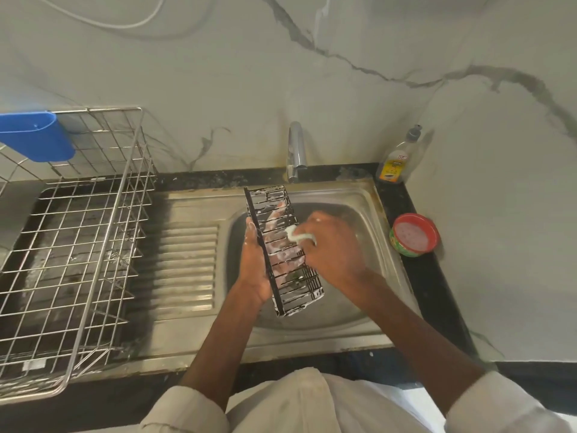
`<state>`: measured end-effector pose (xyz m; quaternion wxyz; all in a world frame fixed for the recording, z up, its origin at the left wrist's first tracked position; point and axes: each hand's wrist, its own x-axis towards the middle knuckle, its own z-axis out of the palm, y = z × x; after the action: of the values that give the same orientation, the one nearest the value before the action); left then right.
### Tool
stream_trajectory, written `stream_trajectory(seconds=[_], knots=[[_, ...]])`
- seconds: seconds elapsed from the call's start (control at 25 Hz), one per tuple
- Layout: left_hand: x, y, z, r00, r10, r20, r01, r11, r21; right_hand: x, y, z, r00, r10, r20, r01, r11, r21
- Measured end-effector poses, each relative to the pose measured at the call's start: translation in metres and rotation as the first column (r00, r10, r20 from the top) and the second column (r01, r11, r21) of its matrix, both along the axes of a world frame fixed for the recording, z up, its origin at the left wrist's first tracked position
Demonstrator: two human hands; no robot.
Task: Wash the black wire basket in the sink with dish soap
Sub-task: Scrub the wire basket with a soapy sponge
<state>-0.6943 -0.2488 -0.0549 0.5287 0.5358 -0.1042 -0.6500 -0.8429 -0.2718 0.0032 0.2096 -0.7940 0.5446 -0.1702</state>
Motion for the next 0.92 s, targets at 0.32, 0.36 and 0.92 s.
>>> stream_trajectory(seconds=[0.32, 0.36, 0.92], knots=[[-0.012, 0.007, 0.005, 0.998, -0.023, 0.062, 0.023, 1.000, 0.005, 0.024, -0.018, 0.013, 0.821, -0.364, 0.439, 0.308, 0.931, 0.196], [-0.011, 0.006, 0.001, 0.997, -0.043, 0.059, 0.043, 0.999, 0.005, 0.026, -0.025, 0.012, 0.788, -0.372, 0.490, 0.322, 0.928, 0.188], [-0.019, 0.008, 0.005, 0.997, -0.074, -0.010, 0.074, 0.997, -0.027, 0.028, -0.029, 0.028, 0.946, -0.214, 0.244, 0.177, 0.970, 0.165]])
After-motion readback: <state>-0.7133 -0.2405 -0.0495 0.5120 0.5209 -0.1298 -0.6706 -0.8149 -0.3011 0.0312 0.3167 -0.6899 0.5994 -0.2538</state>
